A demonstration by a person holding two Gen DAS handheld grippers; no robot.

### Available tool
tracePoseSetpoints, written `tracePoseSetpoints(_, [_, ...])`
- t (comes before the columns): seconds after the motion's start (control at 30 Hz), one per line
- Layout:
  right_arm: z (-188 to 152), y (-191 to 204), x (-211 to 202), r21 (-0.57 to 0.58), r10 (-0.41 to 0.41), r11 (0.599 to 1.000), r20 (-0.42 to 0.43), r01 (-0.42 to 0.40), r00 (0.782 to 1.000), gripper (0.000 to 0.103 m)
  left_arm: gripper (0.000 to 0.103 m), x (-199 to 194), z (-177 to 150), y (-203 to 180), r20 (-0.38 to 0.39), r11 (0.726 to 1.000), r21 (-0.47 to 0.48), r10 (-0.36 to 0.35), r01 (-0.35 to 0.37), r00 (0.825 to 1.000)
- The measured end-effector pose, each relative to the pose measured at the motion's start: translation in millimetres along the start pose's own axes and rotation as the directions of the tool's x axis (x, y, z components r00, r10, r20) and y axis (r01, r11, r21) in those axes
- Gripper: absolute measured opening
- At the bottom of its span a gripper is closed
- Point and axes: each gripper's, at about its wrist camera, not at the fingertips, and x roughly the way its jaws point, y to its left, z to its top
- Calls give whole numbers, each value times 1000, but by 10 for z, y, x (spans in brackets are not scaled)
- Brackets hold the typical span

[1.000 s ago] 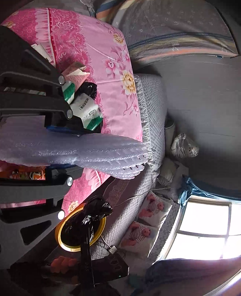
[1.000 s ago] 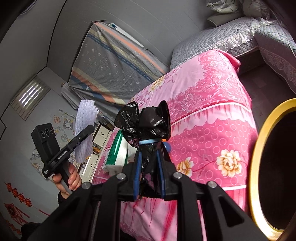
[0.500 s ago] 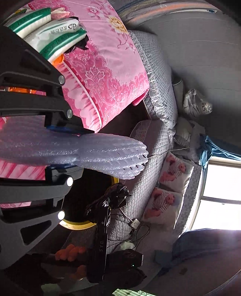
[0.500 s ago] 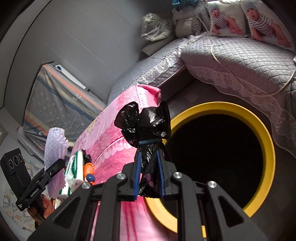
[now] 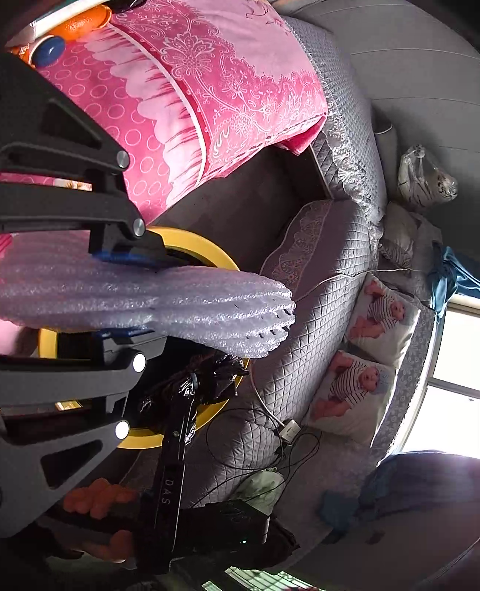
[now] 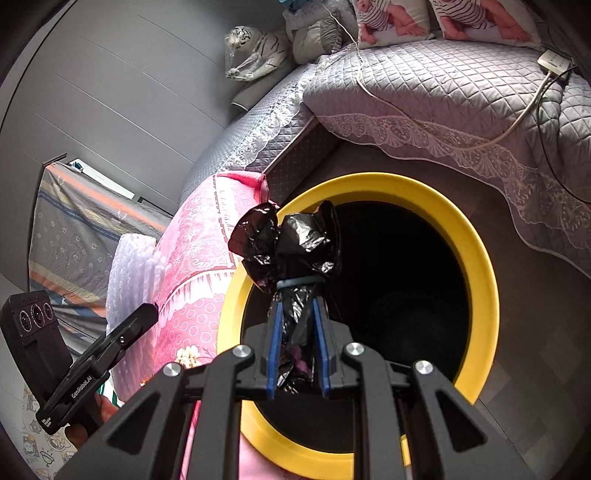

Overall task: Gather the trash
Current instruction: 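Carry both items over the yellow bin and open both grippers to drop them, then move both grippers back over the trash on the bed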

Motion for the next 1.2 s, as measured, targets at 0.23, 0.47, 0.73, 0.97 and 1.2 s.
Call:
tracePoseSetpoints(0.23, [19, -120, -30, 56, -34, 998, 6, 33, 999, 38, 62, 131, 86, -36, 13, 999, -46, -15, 16, 1000])
tracePoseSetpoints(0.47, [55, -200, -219, 96, -56, 994, 63, 50, 996, 52, 92, -11, 82, 118, 81, 992, -124, -7, 17, 997])
tracePoseSetpoints(0.73, [32, -112, -389, 65, -104, 993, 133, 96, 986, 53, 95, -382, 34, 219, 177, 985, -174, 33, -1, 984])
tracePoseSetpoints(0.97, [-48, 361, -459, -105, -41, 992, 244, 69, 969, 77, 95, -1195, -92, 442, 270, 982, -187, 62, -11, 961])
tracePoseSetpoints(1.2, [-292, 1136, -358, -341, 224, 927, 170, -156, 960, 96, 95, -2214, -623, 887, 311, 967, -192, 222, -167, 924])
